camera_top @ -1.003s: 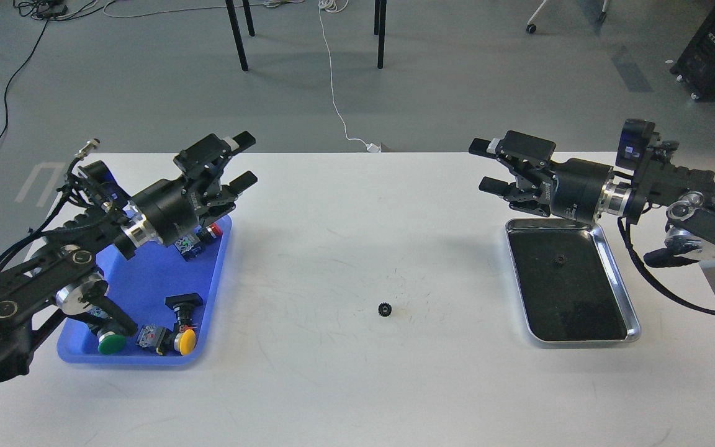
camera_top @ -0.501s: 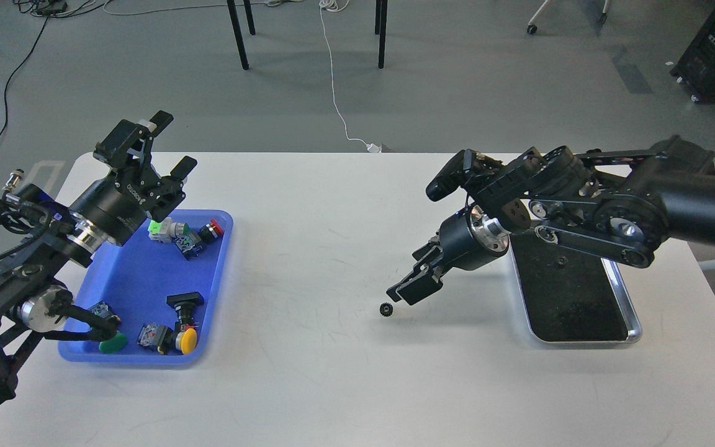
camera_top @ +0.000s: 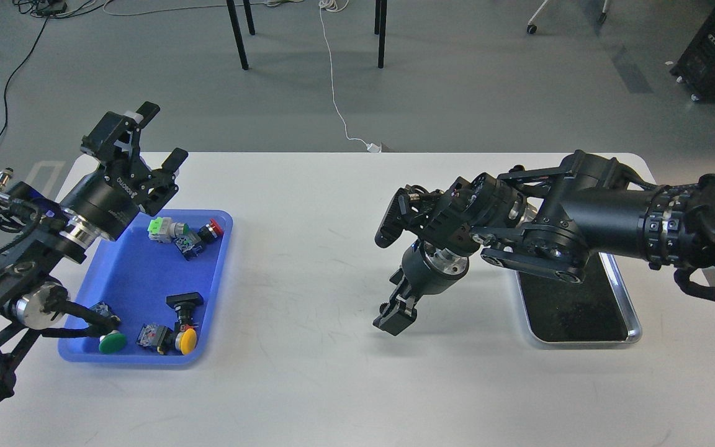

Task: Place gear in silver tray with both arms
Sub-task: 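Lower the right gripper onto the gear and grasp it, then carry the gear into the silver tray and open the right gripper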

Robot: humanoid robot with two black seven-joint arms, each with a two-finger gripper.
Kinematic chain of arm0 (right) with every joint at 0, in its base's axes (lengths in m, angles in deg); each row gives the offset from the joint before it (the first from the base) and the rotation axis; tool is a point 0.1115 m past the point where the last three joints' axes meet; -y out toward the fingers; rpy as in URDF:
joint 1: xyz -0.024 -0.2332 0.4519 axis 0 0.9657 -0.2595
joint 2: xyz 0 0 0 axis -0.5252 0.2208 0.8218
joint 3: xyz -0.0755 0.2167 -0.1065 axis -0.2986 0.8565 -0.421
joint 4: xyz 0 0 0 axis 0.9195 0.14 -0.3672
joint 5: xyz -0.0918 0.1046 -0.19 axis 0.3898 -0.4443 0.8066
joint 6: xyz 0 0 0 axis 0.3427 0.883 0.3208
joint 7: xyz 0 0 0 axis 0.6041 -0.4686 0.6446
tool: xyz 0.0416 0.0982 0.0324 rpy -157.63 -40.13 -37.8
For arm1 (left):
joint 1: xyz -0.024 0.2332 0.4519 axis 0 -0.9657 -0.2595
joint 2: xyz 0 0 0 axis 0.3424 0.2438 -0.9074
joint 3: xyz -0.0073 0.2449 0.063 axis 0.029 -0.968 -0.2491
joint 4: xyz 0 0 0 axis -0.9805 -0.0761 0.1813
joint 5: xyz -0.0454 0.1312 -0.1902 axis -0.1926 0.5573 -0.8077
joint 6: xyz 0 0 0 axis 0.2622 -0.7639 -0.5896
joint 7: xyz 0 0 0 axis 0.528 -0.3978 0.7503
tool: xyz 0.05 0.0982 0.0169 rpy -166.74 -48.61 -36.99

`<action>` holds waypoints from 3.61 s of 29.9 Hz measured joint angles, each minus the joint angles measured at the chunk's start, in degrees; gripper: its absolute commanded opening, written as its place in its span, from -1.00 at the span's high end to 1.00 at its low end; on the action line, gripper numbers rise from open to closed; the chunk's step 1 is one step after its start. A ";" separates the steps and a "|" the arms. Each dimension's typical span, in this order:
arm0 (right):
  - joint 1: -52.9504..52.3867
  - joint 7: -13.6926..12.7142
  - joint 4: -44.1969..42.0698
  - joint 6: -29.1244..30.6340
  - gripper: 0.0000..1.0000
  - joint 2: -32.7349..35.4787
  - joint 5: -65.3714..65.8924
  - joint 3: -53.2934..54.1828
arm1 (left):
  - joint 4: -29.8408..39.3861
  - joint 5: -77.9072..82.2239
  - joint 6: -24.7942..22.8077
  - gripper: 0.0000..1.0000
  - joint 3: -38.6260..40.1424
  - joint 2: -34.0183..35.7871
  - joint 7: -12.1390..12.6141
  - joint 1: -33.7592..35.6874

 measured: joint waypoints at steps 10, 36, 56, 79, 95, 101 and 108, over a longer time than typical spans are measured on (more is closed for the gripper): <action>0.51 0.00 -3.78 0.00 -0.25 -3.42 0.00 -3.06 | -0.02 0.00 -0.20 -0.96 0.02 -0.01 0.00 0.00; 0.78 0.00 -6.14 -1.64 -0.11 -4.02 -0.93 -3.64 | -0.10 0.09 -0.24 -0.96 -0.29 0.25 0.00 0.00; 1.69 -0.02 -6.05 -2.51 0.74 -4.00 -1.11 -3.65 | -0.10 0.00 -0.33 -0.96 -0.02 0.33 0.00 0.00; -7.80 0.00 8.86 -2.47 0.73 25.10 0.03 -3.66 | -0.10 0.39 -0.35 -0.96 -0.68 -1.27 0.00 0.00; 2.36 0.00 7.51 -3.38 0.71 37.28 3.77 -4.07 | 0.33 0.70 -1.02 -0.96 -0.89 -2.41 0.00 0.14; 4.19 0.01 6.02 -3.39 0.70 36.95 4.86 -4.08 | 0.34 0.70 -1.05 -0.96 -0.89 -2.87 0.00 0.14; 6.61 0.00 3.76 -3.64 0.59 35.97 4.87 -3.90 | 0.35 0.70 -1.03 -0.96 -0.89 -2.67 0.00 0.14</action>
